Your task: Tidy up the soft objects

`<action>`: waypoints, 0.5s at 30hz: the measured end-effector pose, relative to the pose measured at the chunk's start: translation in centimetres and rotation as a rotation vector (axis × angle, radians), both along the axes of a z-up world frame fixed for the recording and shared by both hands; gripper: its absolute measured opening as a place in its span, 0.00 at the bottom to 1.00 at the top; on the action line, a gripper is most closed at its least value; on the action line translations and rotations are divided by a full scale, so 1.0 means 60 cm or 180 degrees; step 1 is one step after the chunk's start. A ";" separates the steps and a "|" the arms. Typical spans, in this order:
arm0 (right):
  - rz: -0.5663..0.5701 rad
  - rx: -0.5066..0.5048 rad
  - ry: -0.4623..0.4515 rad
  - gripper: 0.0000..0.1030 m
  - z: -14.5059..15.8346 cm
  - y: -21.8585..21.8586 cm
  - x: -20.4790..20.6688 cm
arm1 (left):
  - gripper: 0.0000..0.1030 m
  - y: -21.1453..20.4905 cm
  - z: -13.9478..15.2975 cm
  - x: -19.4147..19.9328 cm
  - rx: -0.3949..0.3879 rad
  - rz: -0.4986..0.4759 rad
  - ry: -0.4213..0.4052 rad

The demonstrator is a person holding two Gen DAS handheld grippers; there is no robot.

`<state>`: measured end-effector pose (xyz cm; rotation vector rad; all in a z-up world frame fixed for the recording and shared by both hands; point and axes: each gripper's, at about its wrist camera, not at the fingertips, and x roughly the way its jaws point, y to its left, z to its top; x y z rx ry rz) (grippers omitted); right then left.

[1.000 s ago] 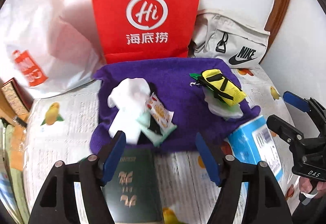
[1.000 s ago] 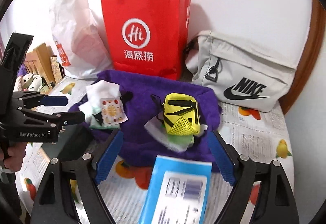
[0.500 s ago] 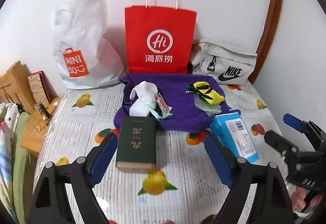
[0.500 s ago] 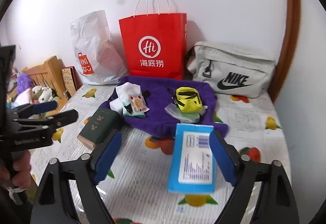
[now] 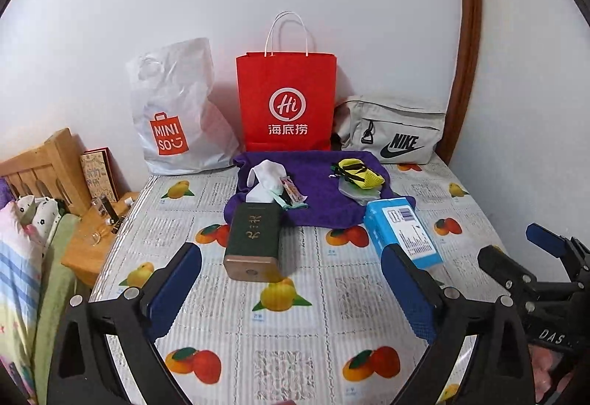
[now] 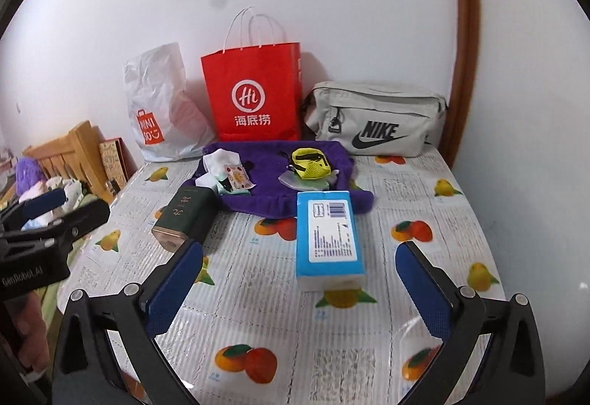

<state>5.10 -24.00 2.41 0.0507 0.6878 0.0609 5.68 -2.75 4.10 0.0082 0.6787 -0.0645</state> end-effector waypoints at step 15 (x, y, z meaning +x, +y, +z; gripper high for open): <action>-0.0059 -0.0032 -0.0036 1.00 0.000 -0.014 -0.057 | 0.96 -0.003 -0.010 -0.042 0.0063 0.0083 -0.0029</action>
